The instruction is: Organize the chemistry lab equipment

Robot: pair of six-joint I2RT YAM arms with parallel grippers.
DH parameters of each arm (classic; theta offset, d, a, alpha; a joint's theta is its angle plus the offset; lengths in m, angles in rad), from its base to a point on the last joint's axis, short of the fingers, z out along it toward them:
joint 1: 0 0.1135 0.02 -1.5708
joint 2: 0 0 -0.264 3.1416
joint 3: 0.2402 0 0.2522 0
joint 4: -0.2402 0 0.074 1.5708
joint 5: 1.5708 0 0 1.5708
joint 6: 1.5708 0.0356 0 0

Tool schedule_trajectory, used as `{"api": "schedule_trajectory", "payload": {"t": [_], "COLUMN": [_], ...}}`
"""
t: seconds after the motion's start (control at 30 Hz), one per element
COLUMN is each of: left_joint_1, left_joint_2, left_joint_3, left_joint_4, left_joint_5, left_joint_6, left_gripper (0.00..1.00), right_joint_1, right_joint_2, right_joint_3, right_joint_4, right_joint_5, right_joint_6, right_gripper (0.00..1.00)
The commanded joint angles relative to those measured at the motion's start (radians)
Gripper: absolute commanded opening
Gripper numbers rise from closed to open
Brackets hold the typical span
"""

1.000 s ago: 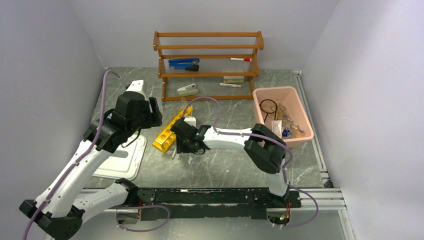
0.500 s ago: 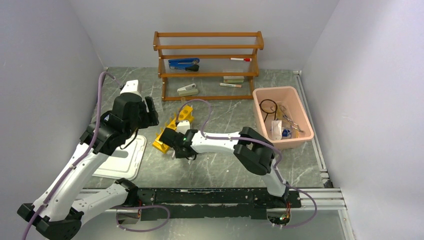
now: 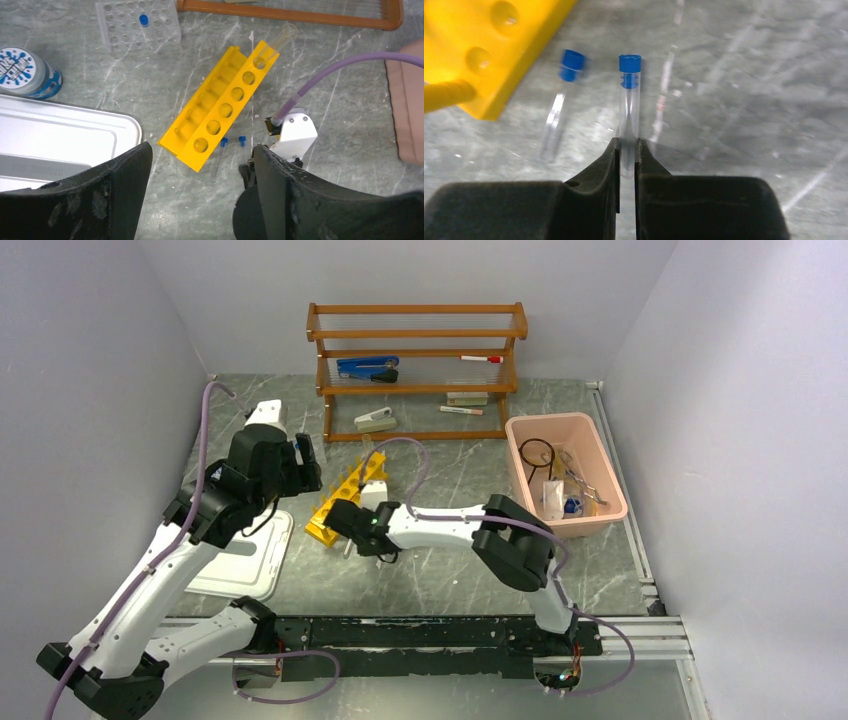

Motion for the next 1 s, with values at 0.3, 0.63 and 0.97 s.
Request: {"api": "schedule_trajectory", "payload": {"t": [0.3, 0.63, 0.97], "left_joint_1": [-0.002, -0.002, 0.000], "left_joint_2": [0.098, 0.259, 0.292], "left_joint_3": [0.002, 0.092, 0.081], "left_joint_4": [0.206, 0.263, 0.244], "left_joint_5": [0.464, 0.778, 0.783], "left_joint_6": [-0.004, -0.099, -0.078], "left_gripper": [0.86, 0.78, 0.43], "right_joint_1": [-0.030, -0.042, -0.082], "right_joint_2": [-0.577, -0.838, -0.833], "right_joint_3": [-0.474, -0.587, -0.580], "right_joint_4": [0.453, 0.726, 0.768], "right_joint_5": [0.125, -0.052, -0.098], "right_joint_6": [-0.260, -0.624, -0.720], "right_gripper": [0.00, 0.00, 0.00]}}
